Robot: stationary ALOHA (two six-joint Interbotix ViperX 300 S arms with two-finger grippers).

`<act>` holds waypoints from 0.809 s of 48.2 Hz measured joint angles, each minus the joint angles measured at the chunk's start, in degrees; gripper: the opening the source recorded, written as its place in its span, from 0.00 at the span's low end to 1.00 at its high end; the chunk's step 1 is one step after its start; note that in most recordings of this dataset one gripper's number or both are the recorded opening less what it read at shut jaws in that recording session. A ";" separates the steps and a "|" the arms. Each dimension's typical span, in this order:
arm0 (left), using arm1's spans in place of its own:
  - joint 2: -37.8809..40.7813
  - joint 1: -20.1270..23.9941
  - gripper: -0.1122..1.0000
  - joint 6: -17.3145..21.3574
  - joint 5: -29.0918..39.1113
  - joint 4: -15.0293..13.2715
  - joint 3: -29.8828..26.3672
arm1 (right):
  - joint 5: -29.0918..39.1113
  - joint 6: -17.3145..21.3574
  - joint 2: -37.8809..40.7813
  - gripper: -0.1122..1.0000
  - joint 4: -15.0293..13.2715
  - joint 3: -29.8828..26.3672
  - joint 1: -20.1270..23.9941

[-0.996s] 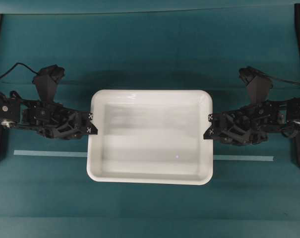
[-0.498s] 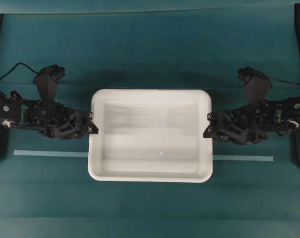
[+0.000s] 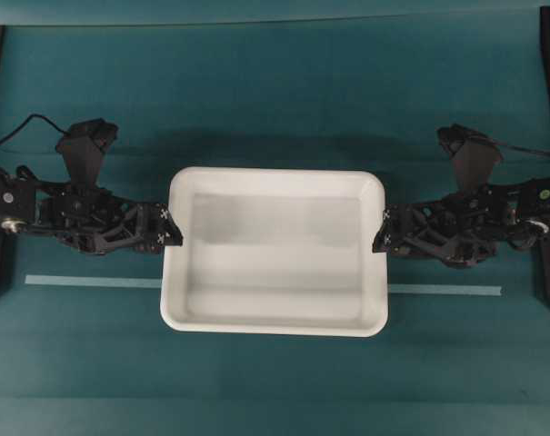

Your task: Lift the white case with both hands.

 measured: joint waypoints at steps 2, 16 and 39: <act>-0.35 0.00 0.95 0.70 -0.09 0.00 -0.18 | 0.18 -0.09 -0.26 0.90 0.00 -0.18 -0.09; -6.86 0.00 0.95 6.59 2.72 0.09 -0.88 | 4.92 -0.97 -7.12 0.91 -0.26 -0.35 -0.35; -22.76 -0.44 0.94 22.68 5.10 0.09 0.00 | 5.19 -15.03 -23.64 0.91 -12.22 -2.37 -1.41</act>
